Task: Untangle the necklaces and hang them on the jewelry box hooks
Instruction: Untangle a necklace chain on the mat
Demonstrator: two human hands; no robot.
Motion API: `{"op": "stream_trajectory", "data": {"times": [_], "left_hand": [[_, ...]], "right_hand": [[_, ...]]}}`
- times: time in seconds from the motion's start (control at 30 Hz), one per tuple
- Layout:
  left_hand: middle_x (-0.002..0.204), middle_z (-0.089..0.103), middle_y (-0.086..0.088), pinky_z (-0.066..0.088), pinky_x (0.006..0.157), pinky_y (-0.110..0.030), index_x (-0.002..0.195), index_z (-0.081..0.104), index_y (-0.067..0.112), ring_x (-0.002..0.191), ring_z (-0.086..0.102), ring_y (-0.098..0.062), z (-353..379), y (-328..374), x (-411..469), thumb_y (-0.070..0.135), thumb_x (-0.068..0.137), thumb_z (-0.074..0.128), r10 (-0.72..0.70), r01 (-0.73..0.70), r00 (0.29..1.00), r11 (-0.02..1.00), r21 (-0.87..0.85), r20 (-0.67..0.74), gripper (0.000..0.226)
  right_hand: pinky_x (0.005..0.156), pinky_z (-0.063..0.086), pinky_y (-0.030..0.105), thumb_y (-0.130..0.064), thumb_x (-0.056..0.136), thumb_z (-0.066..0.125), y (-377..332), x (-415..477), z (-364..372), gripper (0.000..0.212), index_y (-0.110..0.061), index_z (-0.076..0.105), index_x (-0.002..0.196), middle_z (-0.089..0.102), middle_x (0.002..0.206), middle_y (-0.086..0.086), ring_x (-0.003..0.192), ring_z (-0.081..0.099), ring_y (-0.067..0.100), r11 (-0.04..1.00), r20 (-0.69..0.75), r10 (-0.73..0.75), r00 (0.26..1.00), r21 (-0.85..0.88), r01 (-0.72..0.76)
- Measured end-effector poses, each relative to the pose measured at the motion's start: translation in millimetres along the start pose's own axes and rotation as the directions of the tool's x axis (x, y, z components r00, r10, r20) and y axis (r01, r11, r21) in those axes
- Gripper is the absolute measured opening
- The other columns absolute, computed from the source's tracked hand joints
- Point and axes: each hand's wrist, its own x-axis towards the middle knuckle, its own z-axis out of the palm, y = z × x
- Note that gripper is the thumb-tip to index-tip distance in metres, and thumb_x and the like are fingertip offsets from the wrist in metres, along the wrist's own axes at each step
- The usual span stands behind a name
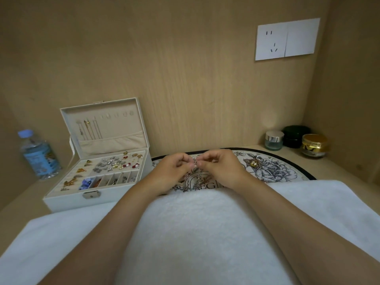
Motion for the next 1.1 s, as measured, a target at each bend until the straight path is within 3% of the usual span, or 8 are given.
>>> {"op": "stream_trajectory", "data": {"times": [0.07,0.17,0.5,0.63,0.77,0.9,1.03,1.1], "left_hand": [[0.079,0.066,-0.002,0.051,0.066,-0.028,0.095,0.068,0.019,0.066,0.057,-0.009,-3.9,4.0,1.0,0.024,0.097,0.06,0.003,-0.005,1.0,0.996,0.093,0.024,0.01],[0.073,0.063,0.003,0.04,0.05,-0.012,0.091,0.066,0.015,0.05,0.052,0.005,-5.7,9.4,2.3,0.027,0.098,0.058,0.002,-0.004,1.0,0.983,0.185,0.012,0.016],[0.076,0.059,0.006,0.047,0.071,-0.035,0.089,0.05,0.03,0.072,0.058,-0.014,20.5,-16.8,-0.2,0.032,0.104,0.042,0.069,-0.047,0.996,0.955,0.293,-0.064,0.017],[0.078,0.063,0.005,0.045,0.068,-0.034,0.091,0.052,0.025,0.07,0.056,-0.01,21.7,-16.7,-5.8,0.034,0.105,0.037,0.083,-0.072,0.995,0.981,0.179,-0.052,0.022],[0.087,0.069,0.0,0.049,0.079,-0.044,0.087,0.061,0.021,0.083,0.061,-0.027,18.0,-19.7,-6.3,0.027,0.101,0.049,0.083,-0.086,0.991,0.996,-0.017,-0.101,0.019],[0.086,0.076,-0.006,0.052,0.083,-0.047,0.092,0.061,0.013,0.079,0.068,-0.025,15.9,-24.1,-6.1,0.025,0.096,0.061,0.017,-0.039,0.997,0.947,-0.318,-0.071,0.013],[0.08,0.076,-0.004,0.054,0.079,-0.037,0.105,0.064,0.014,0.072,0.07,-0.017,14.7,-25.0,-7.8,0.013,0.093,0.066,0.01,-0.054,0.992,0.934,-0.353,-0.124,0.013],[0.077,0.075,-0.001,0.053,0.07,-0.028,0.099,0.068,0.011,0.064,0.067,-0.013,14.5,-25.0,-8.3,0.008,0.094,0.063,0.015,-0.073,0.983,0.945,-0.319,-0.181,0.007]], "right_hand": [[0.06,0.04,0.01,-0.018,0.09,0.071,2.4,-0.1,-3.0,0.006,-0.022,0.075,0.093,0.068,0.075,-0.019,0.059,0.055,-0.007,0.951,0.023,-0.152,0.988,-0.271,0.152],[0.068,0.044,0.023,-0.022,0.09,0.067,1.6,-0.4,-3.0,0.013,-0.028,0.073,0.099,0.064,0.095,-0.014,0.079,0.057,-0.001,0.768,0.083,-0.299,0.95,-0.57,0.292],[0.065,0.041,0.027,-0.046,0.092,0.063,-2.4,2.9,-8.5,0.019,-0.028,0.069,0.091,0.071,0.085,-0.011,0.082,0.064,0.011,0.562,-0.006,-0.23,0.973,-0.817,0.128],[0.065,0.042,0.024,-0.034,0.09,0.069,3.9,4.2,-4.6,0.005,-0.032,0.071,0.094,0.072,0.087,-0.016,0.08,0.064,0.005,0.653,-0.004,-0.251,0.968,-0.739,0.166],[0.061,0.044,0.011,-0.012,0.084,0.078,2.6,4.2,-0.1,0.016,-0.028,0.076,0.082,0.069,0.066,-0.022,0.058,0.062,-0.006,0.977,-0.098,-0.047,0.994,-0.213,0.026],[0.047,0.036,0.008,-0.003,0.082,0.078,-11.1,-1.3,5.6,0.013,-0.015,0.076,0.08,0.065,0.053,-0.016,0.041,0.051,-0.001,1.0,-0.053,0.007,0.999,-0.011,-0.008],[0.047,0.043,0.027,-0.003,0.082,0.078,-16.6,-4.1,15.2,0.01,-0.013,0.078,0.082,0.074,0.069,0.01,0.048,0.05,0.02,0.991,-0.034,0.063,0.997,0.121,-0.058],[0.047,0.046,0.026,-0.002,0.082,0.078,-14.8,-3.6,16.1,0.01,-0.012,0.078,0.081,0.073,0.066,0.002,0.047,0.053,0.018,0.991,-0.076,0.08,0.994,0.116,-0.071]]}}
